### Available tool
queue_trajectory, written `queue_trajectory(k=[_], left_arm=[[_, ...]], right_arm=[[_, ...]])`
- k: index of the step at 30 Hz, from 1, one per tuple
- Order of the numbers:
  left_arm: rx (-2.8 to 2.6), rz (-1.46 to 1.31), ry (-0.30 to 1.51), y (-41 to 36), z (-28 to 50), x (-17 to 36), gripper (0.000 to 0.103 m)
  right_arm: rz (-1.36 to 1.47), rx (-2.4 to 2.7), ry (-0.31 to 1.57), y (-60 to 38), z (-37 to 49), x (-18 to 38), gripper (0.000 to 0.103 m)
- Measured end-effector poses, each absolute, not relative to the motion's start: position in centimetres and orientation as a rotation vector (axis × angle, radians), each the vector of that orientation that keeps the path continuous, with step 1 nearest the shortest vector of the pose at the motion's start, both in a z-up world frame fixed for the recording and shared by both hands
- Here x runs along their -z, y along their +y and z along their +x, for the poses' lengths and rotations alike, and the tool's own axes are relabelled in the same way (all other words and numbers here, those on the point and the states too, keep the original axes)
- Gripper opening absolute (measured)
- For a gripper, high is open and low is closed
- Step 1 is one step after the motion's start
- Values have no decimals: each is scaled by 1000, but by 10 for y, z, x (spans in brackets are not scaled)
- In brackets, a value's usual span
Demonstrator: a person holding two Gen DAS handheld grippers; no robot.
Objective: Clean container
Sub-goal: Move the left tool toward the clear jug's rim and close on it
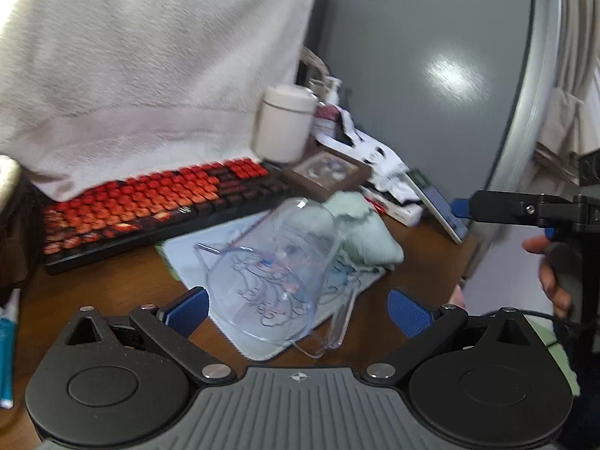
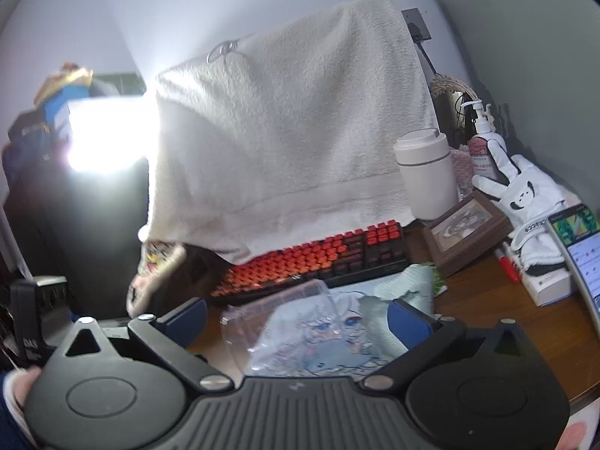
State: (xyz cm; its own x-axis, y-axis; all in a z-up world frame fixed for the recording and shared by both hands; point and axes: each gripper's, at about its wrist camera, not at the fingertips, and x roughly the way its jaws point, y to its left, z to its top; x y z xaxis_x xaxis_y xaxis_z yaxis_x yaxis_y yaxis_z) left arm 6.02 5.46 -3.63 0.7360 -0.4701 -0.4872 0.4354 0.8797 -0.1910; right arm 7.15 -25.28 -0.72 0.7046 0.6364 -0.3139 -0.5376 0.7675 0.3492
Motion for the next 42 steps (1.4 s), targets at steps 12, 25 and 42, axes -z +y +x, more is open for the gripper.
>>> queue_trajectory(k=[12,25,42], left_arm=[[533,78,619,40,99,62,102],[587,144,616,30,121,76,82],[604,118,640,36,129,73,15]], right_arm=[[183,-652,456,-249,90,25,103],[176,-691,513,-246,106,41,103],[104,-663,515,-242,124,44,103]])
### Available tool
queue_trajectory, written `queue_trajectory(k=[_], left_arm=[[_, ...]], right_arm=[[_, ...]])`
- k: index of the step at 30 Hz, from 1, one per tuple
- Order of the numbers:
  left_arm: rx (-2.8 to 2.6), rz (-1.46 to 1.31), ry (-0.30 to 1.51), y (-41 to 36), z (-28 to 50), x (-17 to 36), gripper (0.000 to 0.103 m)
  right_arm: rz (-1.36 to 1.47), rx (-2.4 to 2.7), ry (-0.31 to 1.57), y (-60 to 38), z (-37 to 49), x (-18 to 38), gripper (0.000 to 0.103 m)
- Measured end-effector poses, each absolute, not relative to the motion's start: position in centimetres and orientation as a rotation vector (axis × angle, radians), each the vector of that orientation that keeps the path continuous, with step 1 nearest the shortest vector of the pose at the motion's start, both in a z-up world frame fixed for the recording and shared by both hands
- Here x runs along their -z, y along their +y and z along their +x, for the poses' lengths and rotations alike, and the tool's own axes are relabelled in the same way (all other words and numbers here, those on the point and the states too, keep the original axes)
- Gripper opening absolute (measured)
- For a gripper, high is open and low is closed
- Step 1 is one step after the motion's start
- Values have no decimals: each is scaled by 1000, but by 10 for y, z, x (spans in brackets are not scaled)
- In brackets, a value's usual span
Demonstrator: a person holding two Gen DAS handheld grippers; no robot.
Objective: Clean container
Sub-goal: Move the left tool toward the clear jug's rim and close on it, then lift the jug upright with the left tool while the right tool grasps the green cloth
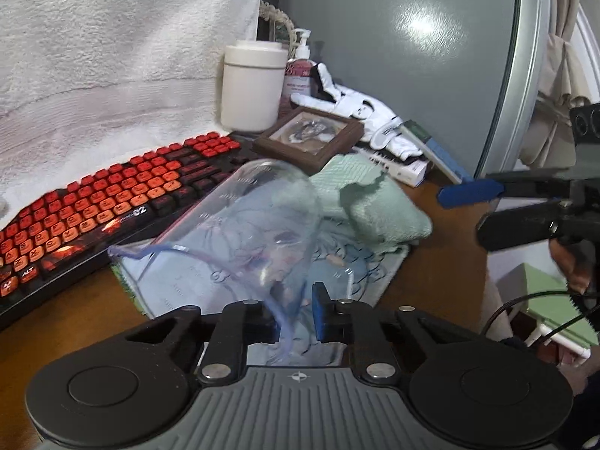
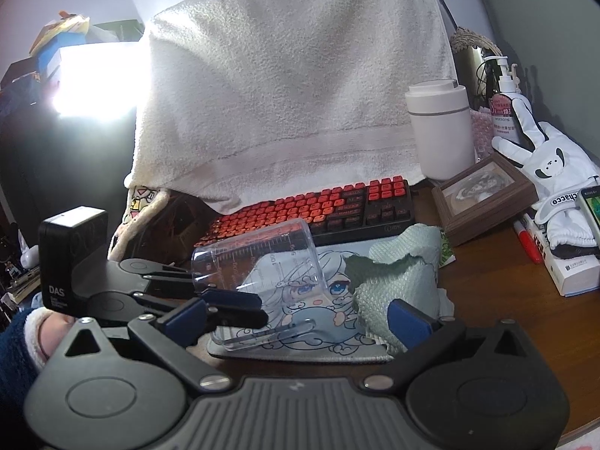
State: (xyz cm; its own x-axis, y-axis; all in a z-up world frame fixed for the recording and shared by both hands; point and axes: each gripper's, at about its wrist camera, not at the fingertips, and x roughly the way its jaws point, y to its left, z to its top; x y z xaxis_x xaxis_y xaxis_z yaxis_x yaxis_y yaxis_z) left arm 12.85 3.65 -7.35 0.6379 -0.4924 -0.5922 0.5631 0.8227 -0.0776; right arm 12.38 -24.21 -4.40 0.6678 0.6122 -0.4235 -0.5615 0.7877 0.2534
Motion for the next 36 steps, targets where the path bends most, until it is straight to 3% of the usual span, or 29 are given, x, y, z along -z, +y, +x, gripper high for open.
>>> queue_trajectory(k=[8,12,16,22,24,26,28,31,34,36], left_arm=[[591,165,606,34,126,81,18],[589,180,586,33,125,84,22],[591,175,576,37,126,88,25],[589,174,578,40,127,89,26],[585,184,578,39,127,89,28],[583,192,578,37,126,89,31],[582,189,579,37,127,89,31],[582,186,580,38,127,89,37],[582,182,581,38,127,89,37],[581,179,582,38,128,89,37]], right_arm=[[67,-642,512,-241,132,45,102],[12,-613,506,-239,141,48,90],[-62,-608,561,-234,163,55,71],[-134,-552,584,-229,185,65,71],[-144,-541,586,-228,187,68,63],[-154,-529,587,-228,190,72,49],[-164,-518,588,-227,192,75,43],[-179,-500,590,-227,196,81,43],[-194,-483,591,-226,199,86,23],[-127,-487,595,-233,203,86,20]])
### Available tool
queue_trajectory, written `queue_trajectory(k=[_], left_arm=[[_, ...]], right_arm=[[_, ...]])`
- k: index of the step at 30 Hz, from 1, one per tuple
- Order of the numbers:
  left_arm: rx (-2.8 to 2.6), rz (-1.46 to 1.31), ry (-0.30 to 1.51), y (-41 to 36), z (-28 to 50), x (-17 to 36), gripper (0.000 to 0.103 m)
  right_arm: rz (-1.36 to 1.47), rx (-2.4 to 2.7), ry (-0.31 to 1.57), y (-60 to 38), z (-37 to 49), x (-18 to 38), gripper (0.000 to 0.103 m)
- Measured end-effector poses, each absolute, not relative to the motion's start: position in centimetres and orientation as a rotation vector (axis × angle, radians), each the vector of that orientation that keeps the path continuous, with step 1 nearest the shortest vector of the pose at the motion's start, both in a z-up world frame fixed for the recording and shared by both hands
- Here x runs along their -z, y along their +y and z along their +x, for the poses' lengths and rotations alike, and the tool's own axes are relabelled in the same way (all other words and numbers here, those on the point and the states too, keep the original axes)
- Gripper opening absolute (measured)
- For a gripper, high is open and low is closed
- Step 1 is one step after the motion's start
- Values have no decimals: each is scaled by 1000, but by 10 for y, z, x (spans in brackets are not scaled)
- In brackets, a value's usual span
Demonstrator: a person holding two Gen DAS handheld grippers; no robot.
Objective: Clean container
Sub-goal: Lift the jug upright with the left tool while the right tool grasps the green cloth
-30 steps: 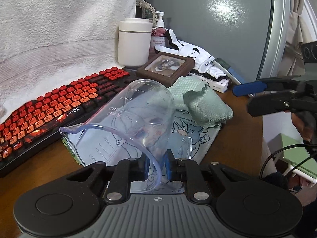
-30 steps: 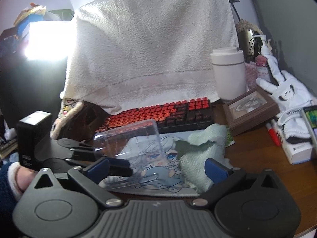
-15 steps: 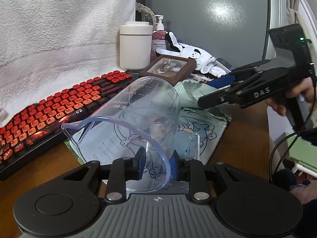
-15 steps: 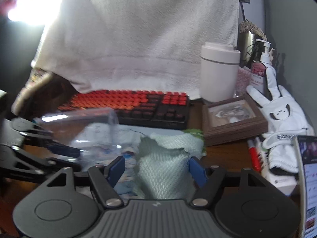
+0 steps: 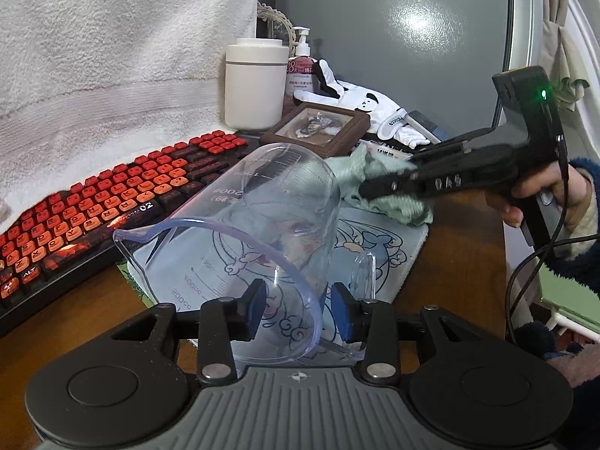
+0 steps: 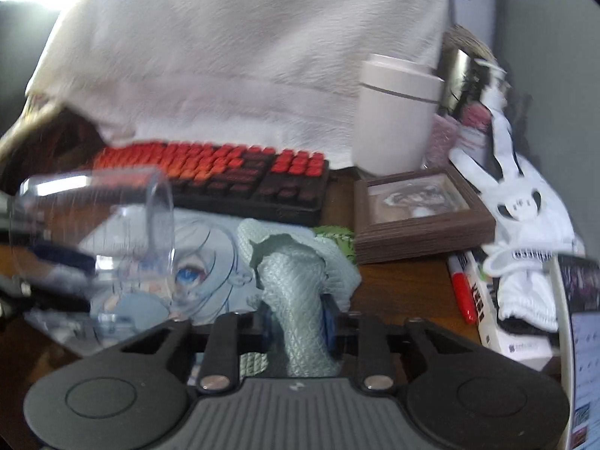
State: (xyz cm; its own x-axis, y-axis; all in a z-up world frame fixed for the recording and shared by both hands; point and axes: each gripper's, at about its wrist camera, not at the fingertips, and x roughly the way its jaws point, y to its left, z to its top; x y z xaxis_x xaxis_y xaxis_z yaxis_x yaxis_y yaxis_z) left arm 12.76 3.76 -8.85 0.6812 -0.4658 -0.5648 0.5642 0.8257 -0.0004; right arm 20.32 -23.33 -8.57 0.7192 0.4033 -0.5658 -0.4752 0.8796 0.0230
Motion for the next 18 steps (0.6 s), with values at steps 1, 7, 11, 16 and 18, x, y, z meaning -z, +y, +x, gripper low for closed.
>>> queue_trajectory(k=[1,7,11,16,18], left_arm=[[581,178,582,38,128,88,38],[581,171,585,37,128,90,39],[582,170,585,37,128,90,39],[589,137,591,41,130,90,40],[589,121,593,42,131,89,40]], right_arm=[[-91,-487,590,-237,204,84,19],[31,-593,489,-237,187,62,18],[30,-672,422,-218,174,50,18],[-44,-713,368,-189,166,45,19],[-41,-701,365,-184,169,48,19]])
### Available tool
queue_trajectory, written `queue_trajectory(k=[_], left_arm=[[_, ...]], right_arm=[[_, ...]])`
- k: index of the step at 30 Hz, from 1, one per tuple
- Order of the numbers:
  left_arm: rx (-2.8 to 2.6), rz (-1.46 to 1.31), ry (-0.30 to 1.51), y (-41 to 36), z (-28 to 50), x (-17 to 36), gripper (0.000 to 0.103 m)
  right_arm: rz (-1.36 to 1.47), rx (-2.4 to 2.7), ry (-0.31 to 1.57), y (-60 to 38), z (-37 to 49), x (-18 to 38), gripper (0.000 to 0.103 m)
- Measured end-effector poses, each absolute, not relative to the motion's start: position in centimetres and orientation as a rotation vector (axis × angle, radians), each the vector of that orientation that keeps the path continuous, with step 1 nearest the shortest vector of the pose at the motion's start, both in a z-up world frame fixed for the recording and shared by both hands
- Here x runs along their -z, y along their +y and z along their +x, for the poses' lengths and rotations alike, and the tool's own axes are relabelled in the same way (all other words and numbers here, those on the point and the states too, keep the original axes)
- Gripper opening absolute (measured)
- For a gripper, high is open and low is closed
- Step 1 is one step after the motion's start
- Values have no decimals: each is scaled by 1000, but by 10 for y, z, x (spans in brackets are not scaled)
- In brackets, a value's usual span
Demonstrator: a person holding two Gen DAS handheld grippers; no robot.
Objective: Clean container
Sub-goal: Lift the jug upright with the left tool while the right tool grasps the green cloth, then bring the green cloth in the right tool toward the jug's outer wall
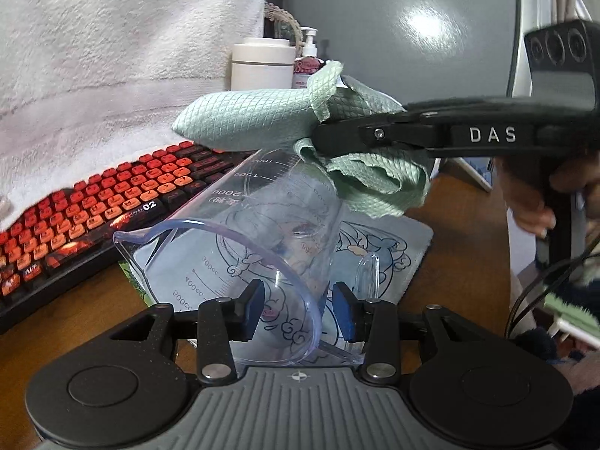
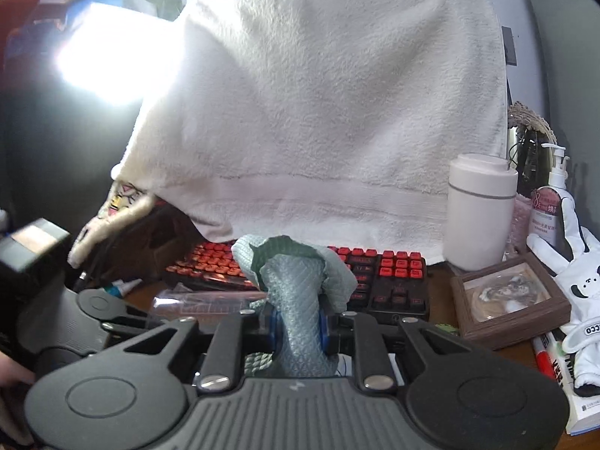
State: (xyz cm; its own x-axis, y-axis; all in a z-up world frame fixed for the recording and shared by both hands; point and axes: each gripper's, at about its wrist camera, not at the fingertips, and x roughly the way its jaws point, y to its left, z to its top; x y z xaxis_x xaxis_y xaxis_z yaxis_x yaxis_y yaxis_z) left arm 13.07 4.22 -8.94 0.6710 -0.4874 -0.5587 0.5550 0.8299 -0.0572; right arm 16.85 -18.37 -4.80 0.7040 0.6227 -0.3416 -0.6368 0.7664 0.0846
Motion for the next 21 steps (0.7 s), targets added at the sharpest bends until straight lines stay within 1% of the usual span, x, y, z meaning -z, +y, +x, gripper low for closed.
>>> queue_trajectory(k=[7,21], left_arm=[[561,177,583,33,127,89,40],[565,168,585,36,129,89,40]], right_arm=[[-12,-745,344,-176,159,52,19],[5,-911,314,-155,136,51,19]])
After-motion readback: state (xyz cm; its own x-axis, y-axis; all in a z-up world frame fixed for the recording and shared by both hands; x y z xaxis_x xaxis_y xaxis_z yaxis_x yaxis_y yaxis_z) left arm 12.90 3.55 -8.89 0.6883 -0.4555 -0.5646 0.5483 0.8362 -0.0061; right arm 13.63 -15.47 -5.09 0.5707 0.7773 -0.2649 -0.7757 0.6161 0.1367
